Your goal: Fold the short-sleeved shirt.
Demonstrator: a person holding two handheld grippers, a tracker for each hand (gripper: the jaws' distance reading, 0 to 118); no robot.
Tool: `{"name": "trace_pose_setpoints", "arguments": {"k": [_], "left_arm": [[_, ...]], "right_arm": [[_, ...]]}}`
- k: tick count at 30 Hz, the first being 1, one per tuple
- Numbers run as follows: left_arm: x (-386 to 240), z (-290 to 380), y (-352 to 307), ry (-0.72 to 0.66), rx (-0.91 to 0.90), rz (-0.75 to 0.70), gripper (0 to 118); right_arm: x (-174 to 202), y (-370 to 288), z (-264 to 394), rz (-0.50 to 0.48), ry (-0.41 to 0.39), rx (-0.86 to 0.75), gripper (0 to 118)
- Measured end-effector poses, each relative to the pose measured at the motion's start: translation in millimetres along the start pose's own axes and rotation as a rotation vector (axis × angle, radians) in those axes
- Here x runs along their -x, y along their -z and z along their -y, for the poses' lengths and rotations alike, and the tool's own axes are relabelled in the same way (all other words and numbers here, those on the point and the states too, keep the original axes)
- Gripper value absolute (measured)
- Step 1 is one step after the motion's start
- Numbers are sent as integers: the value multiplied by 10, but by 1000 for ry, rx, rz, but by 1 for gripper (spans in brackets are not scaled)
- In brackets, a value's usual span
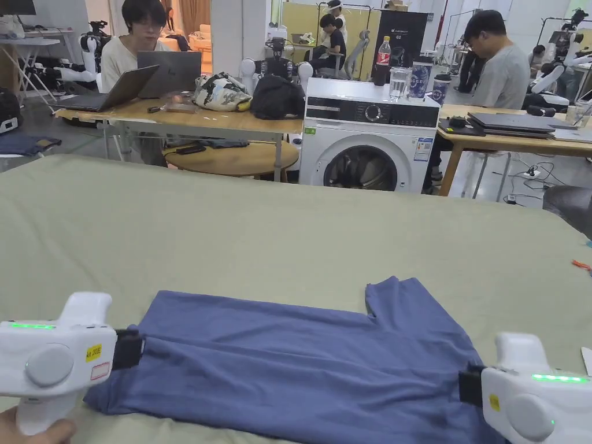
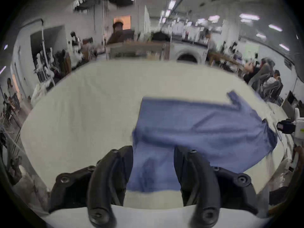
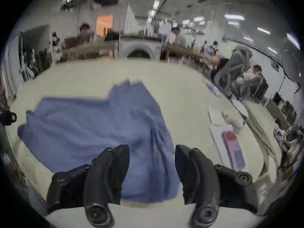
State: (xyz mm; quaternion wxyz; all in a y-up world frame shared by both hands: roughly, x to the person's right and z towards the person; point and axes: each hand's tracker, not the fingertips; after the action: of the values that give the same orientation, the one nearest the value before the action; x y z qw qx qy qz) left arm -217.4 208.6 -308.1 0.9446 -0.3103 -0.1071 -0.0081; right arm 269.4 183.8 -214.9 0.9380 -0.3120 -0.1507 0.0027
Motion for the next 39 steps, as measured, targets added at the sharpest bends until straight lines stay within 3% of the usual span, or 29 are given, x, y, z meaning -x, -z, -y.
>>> {"name": "trace_pose_setpoints", "arguments": {"k": [3,4,5,6,7,11,14,23,25,26,29,36,38,39], "left_arm": [[-148,-1,-182,0,-195,16,49],[-217,11,-232,8,-258,8,48],[-286,13,-261,14,-284,-12,40],[-327,17,-281,26,-312,-6,15],[-328,17,-196,45,-324,-7,0],[-394,-42,-89,30,-293,-15,0],[-329,-211,147,27,-245,-45,0],[361,-1192,1633,-53,221,26,0],[467,-1313,1924,-61,299,32,38],[508,-1351,2041,-77,340,56,50],[564,-1380,2334,-101,416,41,55],[404,-1221,2805,-36,545,-8,54],[257,-1206,2745,44,499,-42,39],[203,-1193,2729,88,478,-39,19]], "right_arm": [[163,-101,-66,-21,30,-186,54],[242,-135,-71,-23,17,-235,43],[313,-141,-72,-17,9,-269,22],[370,-130,-71,-19,8,-292,1],[423,-131,-69,-30,24,-315,0],[639,-108,-96,-99,26,-304,0],[759,8,-152,-93,24,-287,0],[865,484,-297,-108,2,-187,0],[867,586,-306,-108,-7,-158,0],[863,632,-301,-106,-10,-146,0],[860,727,-286,-98,-29,-122,0],[764,876,-246,-97,-22,-65,0],[721,910,-259,-91,-21,-46,0],[686,923,-283,-94,-15,-39,0]]}}
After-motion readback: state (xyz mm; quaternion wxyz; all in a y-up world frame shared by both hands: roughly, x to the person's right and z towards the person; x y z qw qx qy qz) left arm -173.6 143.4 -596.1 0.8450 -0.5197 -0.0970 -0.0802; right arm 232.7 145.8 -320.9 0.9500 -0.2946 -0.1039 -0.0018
